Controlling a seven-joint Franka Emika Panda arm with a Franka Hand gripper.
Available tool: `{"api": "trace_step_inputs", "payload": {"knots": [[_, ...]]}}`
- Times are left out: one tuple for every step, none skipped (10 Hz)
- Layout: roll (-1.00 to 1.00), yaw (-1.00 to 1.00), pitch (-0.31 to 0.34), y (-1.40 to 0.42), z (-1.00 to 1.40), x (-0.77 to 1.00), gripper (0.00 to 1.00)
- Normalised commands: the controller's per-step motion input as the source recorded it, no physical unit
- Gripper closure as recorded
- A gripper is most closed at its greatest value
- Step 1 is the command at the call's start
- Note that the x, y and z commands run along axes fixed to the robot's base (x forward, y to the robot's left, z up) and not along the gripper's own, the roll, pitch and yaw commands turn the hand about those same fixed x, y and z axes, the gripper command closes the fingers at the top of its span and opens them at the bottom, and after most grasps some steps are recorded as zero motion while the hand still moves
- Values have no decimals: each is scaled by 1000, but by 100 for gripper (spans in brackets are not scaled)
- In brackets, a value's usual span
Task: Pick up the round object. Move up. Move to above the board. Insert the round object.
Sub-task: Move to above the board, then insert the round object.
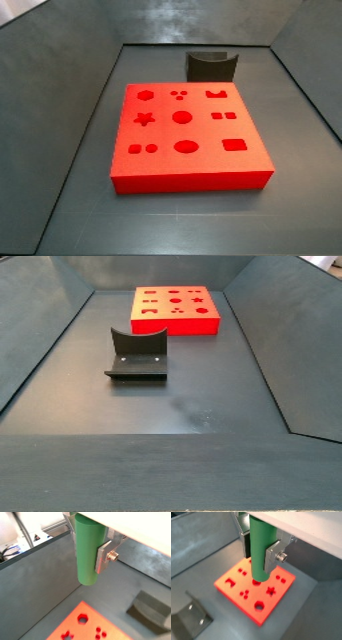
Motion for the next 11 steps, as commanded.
{"api": "trace_step_inputs", "payload": {"knots": [[10, 9, 129, -1000, 301, 454, 100], [22, 11, 137, -941, 281, 462, 100], [37, 8, 141, -652, 195, 359, 100], [69, 11, 135, -307, 94, 218, 100], [-11, 0, 19, 0, -34, 0, 100], [-21, 0, 4, 0, -17, 0, 100], [14, 0, 0, 0, -46, -20, 100], [47, -120, 0, 57, -26, -191, 100], [0, 0, 9, 0, 0, 0, 100], [-41, 94, 0, 111, -163, 163, 100], [0, 63, 0, 60, -263, 40, 100]]}}
